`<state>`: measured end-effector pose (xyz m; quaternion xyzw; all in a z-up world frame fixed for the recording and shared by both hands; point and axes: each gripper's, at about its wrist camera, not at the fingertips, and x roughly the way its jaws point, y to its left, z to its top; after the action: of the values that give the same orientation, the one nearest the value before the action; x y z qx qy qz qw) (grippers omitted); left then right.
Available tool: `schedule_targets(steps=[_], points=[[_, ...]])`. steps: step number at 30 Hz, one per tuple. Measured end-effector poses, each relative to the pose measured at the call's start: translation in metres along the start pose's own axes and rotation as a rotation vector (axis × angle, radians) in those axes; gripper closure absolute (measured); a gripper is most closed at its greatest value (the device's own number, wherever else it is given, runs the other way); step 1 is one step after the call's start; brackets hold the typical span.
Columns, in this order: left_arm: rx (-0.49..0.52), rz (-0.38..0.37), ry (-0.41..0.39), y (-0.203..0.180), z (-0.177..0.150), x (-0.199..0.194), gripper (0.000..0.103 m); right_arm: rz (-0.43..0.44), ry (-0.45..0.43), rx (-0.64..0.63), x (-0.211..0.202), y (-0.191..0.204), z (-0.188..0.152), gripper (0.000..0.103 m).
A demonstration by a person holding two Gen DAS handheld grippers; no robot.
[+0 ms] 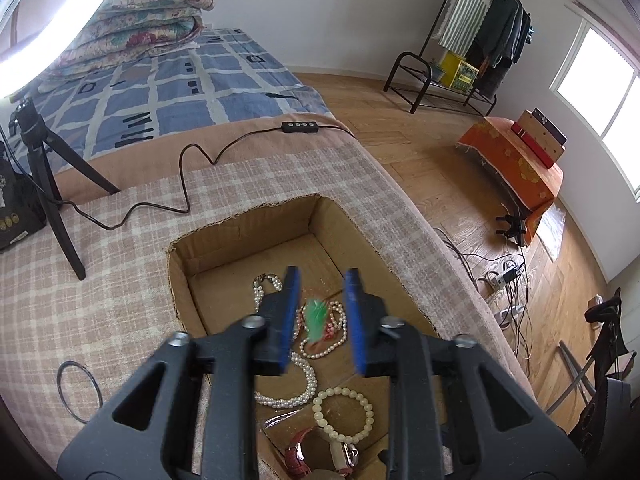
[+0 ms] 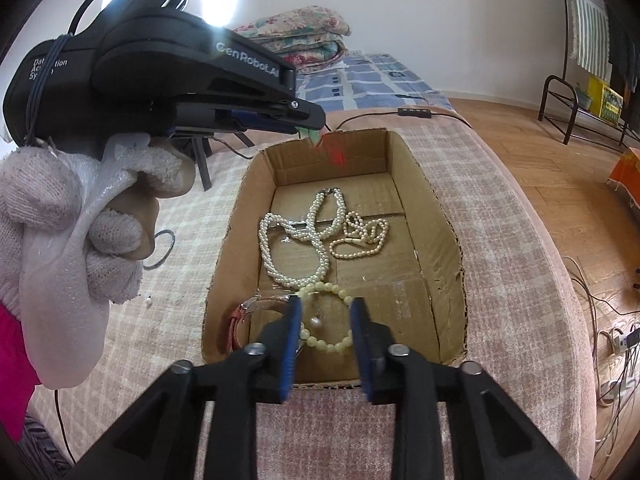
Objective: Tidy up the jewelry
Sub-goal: 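Open the left gripper over the box while the right gripper releases the pearl inside, then move the left tool to the black bangle while the right tool approaches the other loose pearl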
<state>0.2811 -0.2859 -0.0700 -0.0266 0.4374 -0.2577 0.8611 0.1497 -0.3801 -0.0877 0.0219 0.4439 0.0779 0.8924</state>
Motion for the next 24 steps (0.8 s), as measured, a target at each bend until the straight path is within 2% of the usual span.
schedule_targets(steps=[1,4,7,8,17,24], points=[[0.003,0.004,-0.011,0.000,0.000,-0.002,0.058,0.002,0.001,-0.003,0.000,0.001,0.000,0.067],[0.014,0.023,-0.025,-0.001,0.001,-0.008,0.055,-0.009,-0.010,-0.009,-0.002,0.005,0.000,0.033],[0.016,0.024,-0.026,0.000,0.001,-0.011,0.046,-0.018,-0.026,-0.015,-0.005,0.008,0.001,0.023],[0.015,0.028,-0.029,0.001,0.001,-0.013,0.045,-0.029,-0.027,-0.018,-0.006,0.009,0.002,0.017],[0.028,0.055,-0.049,0.010,-0.004,-0.039,0.045,-0.060,-0.065,-0.016,-0.015,0.018,0.007,0.007],[0.023,0.083,-0.077,0.028,-0.009,-0.073,0.045,-0.045,-0.099,-0.033,-0.025,0.031,0.011,0.007]])
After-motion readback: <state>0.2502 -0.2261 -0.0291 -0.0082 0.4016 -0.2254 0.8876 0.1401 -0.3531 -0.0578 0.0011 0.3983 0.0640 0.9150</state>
